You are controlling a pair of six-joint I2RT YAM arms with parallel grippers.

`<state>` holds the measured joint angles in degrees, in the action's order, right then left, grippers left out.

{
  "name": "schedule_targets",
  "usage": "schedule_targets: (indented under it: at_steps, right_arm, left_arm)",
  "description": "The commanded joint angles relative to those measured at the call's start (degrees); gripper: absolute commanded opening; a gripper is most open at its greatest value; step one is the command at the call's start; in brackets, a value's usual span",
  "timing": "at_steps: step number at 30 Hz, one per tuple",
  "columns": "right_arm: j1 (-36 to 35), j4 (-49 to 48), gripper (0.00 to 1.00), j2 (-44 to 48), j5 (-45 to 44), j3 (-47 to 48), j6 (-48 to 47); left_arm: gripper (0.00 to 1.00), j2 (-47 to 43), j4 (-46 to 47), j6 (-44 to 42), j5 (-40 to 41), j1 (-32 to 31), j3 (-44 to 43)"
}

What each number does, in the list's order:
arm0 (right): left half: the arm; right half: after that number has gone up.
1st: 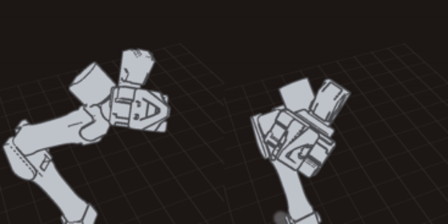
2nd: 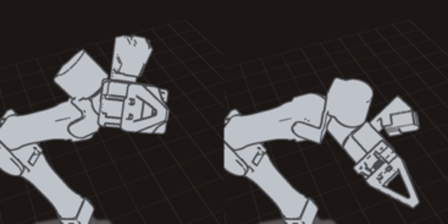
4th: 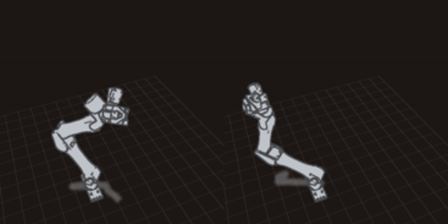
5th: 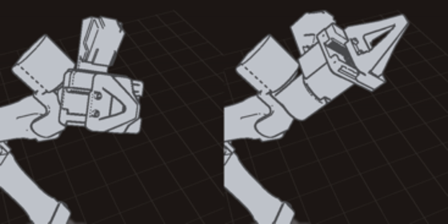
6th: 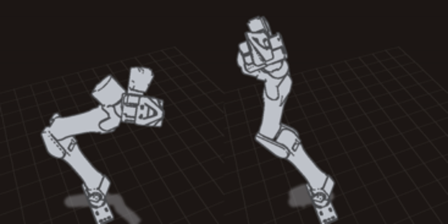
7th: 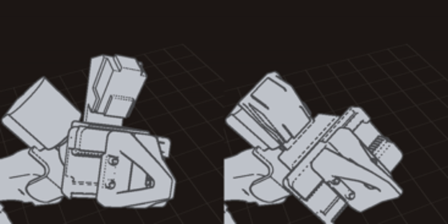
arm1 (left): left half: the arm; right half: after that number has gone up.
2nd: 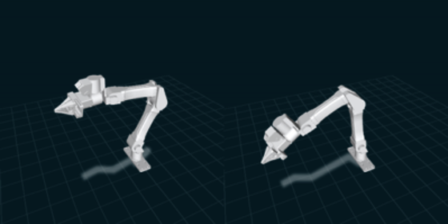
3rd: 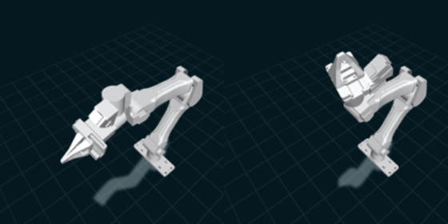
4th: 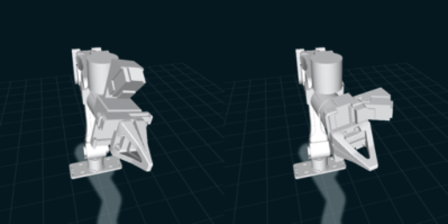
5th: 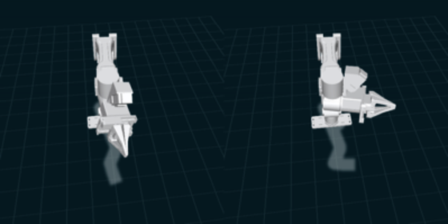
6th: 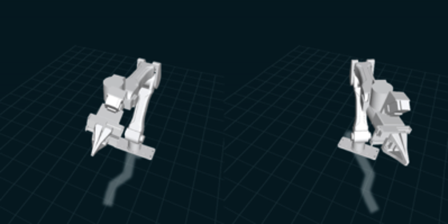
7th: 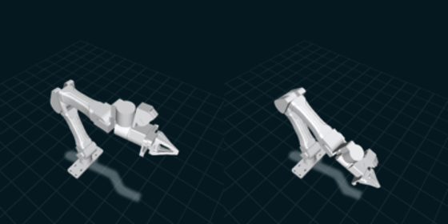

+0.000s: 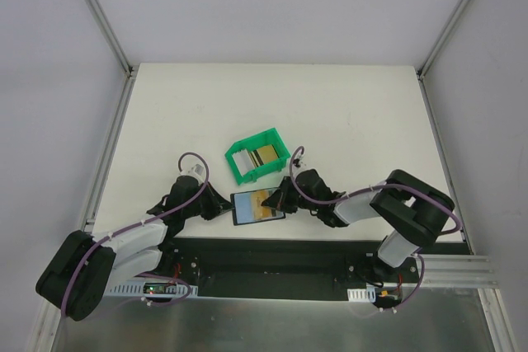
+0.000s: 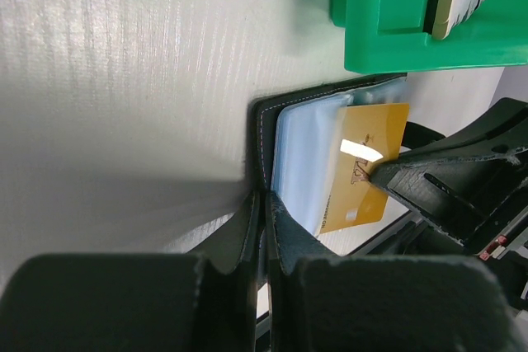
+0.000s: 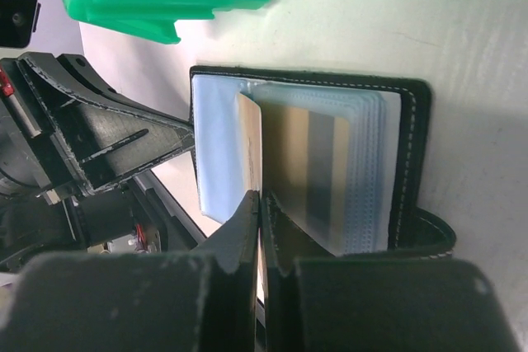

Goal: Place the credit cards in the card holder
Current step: Insert the credit card into the card holder.

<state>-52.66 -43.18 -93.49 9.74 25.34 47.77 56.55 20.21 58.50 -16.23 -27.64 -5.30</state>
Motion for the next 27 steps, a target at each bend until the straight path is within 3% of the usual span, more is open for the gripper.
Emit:
schedule_targets:
  at_steps: [1,17,23,27]
  right_arm:
    - [-0.16,-0.33,0.00,0.95,-3.50,-1.61,0.22]
    - [-5.25,-2.96,0.01,-3.97,-6.66,1.55,5.31]
    - [-5.08,-2.79,0.07,-3.81,-7.62,1.73,4.71]
    - [-4.73,3.69,0.19,0.75,-9.38,1.81,1.02]
  left_arm:
    - [0.00,-0.66,-1.75,-0.58,-0.47,0.48,0.73]
    - [0.00,-0.92,-1.14,-0.05,-0.30,0.48,1.17]
    - [0.00,-1.01,-1.13,-0.14,-0.29,0.48,1.17]
    - [0.00,-1.18,-1.31,0.03,-0.21,0.48,1.43]
